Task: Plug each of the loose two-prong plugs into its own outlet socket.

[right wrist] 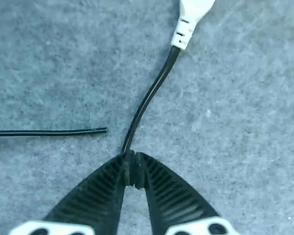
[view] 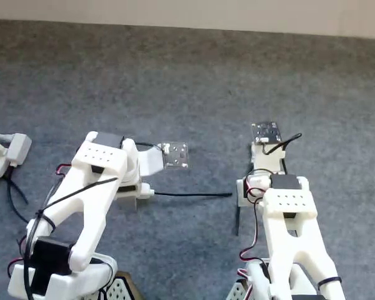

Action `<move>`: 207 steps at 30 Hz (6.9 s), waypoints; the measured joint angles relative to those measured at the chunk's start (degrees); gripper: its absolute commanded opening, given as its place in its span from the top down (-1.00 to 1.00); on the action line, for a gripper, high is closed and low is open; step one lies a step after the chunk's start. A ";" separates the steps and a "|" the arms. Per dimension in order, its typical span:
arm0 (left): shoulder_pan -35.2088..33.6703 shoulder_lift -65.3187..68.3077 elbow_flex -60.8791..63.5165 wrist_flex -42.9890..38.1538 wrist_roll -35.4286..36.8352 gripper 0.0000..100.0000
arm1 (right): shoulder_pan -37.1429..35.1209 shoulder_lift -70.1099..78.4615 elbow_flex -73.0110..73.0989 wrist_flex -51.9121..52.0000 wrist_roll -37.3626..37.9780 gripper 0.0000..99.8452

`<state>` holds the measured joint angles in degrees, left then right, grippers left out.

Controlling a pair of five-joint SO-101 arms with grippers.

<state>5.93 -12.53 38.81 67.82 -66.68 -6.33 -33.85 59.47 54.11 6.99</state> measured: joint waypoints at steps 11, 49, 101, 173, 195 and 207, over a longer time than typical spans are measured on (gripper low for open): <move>0.44 0.00 2.02 7.74 0.09 0.48 | 0.00 0.00 0.00 0.00 0.00 0.98; 0.79 11.87 -0.79 -3.43 9.49 0.99 | 0.00 0.00 0.00 0.00 0.00 0.98; -24.53 16.18 -15.82 -10.29 80.53 0.37 | 0.00 15.47 -24.88 10.11 1.85 0.89; -12.13 -64.44 13.80 14.15 40.79 0.25 | -53.98 -5.54 -2.90 -1.49 7.21 0.99; -5.54 -74.02 33.76 2.55 47.91 0.26 | -53.80 -8.26 -4.31 3.16 2.73 0.99; -5.54 -73.32 36.66 0.53 47.82 0.26 | -48.00 -22.86 -19.43 18.02 4.04 0.99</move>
<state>0.40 -85.85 75.47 68.35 -18.86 -54.33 -56.70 40.04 72.13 11.03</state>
